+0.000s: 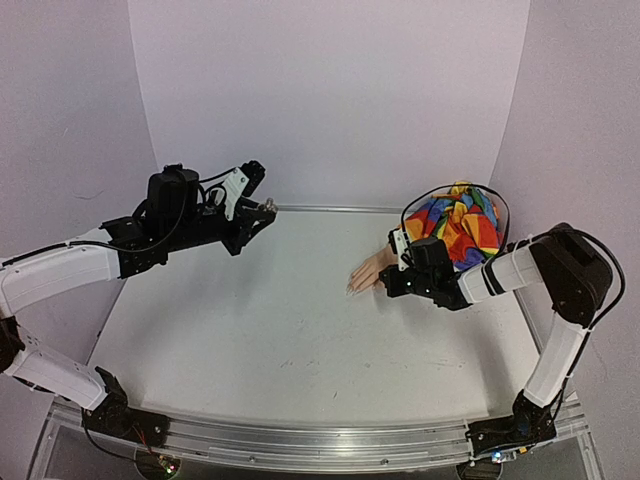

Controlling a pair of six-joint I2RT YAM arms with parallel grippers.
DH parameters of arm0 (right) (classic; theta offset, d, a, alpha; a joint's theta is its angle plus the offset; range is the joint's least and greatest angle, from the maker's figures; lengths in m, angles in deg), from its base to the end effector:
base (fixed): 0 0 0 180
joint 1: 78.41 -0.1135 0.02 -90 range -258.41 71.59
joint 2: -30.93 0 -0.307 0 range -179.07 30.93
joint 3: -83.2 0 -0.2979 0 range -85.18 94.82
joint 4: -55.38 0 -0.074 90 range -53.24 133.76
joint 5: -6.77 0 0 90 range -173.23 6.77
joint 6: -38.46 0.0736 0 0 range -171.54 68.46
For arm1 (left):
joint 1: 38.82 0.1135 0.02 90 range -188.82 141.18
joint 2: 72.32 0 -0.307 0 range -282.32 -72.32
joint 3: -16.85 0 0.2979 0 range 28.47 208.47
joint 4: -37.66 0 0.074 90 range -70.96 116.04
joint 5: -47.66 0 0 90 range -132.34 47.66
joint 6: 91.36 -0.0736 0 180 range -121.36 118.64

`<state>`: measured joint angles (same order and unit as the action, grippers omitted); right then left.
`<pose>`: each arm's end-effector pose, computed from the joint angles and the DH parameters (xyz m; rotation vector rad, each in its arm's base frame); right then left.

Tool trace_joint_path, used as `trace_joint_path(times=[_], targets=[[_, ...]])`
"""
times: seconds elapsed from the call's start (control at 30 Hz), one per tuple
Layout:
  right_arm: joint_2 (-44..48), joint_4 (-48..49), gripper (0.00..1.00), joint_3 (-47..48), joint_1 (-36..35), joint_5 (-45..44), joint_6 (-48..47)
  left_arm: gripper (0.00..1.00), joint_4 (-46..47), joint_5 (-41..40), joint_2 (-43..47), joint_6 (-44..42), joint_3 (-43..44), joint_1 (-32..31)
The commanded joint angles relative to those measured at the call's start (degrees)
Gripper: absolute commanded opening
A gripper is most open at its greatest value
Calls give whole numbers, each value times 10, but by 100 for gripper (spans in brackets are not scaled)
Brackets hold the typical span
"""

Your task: Paint the nails

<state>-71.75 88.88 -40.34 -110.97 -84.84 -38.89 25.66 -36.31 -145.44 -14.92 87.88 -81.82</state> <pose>0.3698 0.2337 0.1654 -0.2953 1.8012 0.5372 0.2663 -0.2589 0.3606 0.9372 1.5827 -0.4579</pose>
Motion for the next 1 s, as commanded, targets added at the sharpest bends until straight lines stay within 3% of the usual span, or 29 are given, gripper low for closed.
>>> trace_joint_path(times=[0.0,0.97], targets=[[-10,19,0,23,-2,-16,-5,0,37,6,15,-4,3,4],[-33,18,0,32,-2,12,-6,0,37,-1,22,-12,0,4]])
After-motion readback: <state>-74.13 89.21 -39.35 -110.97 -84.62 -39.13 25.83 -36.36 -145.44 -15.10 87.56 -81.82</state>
